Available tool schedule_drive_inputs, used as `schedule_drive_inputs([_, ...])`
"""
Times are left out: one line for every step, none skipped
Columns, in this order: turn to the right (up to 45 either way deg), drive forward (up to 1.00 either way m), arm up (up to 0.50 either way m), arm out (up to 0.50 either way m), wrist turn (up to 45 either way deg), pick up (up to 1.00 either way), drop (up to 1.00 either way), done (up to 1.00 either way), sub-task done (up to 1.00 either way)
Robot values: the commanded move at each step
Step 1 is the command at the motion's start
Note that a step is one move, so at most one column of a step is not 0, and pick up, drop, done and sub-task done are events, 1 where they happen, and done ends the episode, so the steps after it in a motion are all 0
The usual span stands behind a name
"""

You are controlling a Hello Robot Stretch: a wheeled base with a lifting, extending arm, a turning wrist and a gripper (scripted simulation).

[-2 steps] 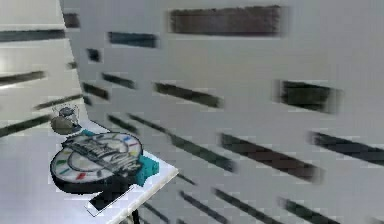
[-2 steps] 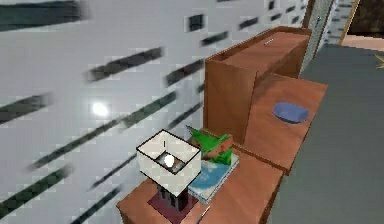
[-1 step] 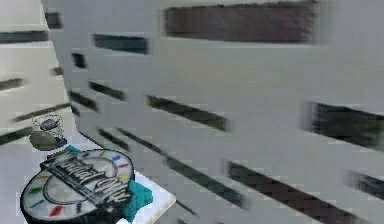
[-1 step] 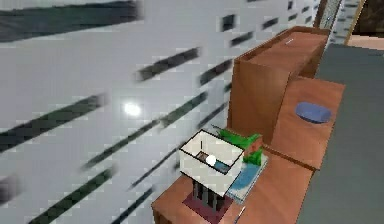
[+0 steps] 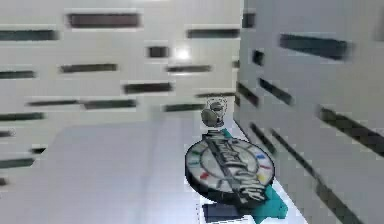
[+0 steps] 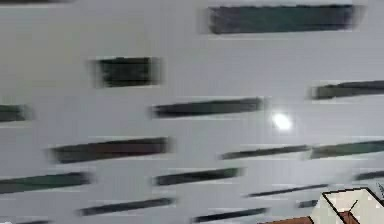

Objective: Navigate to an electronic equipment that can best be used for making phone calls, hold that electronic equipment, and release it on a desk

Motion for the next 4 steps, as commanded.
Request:
schedule_drive_inputs([-45.0,0.00,0.00,0.00,0.0,0.00,0.00,0.00,0.00])
schedule_drive_inputs([-30.0,0.00,0.00,0.00,0.0,0.00,0.00,0.00,0.00])
schedule_drive_inputs([0.0,0.00,0.50,0.00,0.0,0.00,0.00,0.00,0.00])
schedule_drive_inputs([0.0,0.00,0.38,0.00,0.0,0.00,0.00,0.00,0.00])
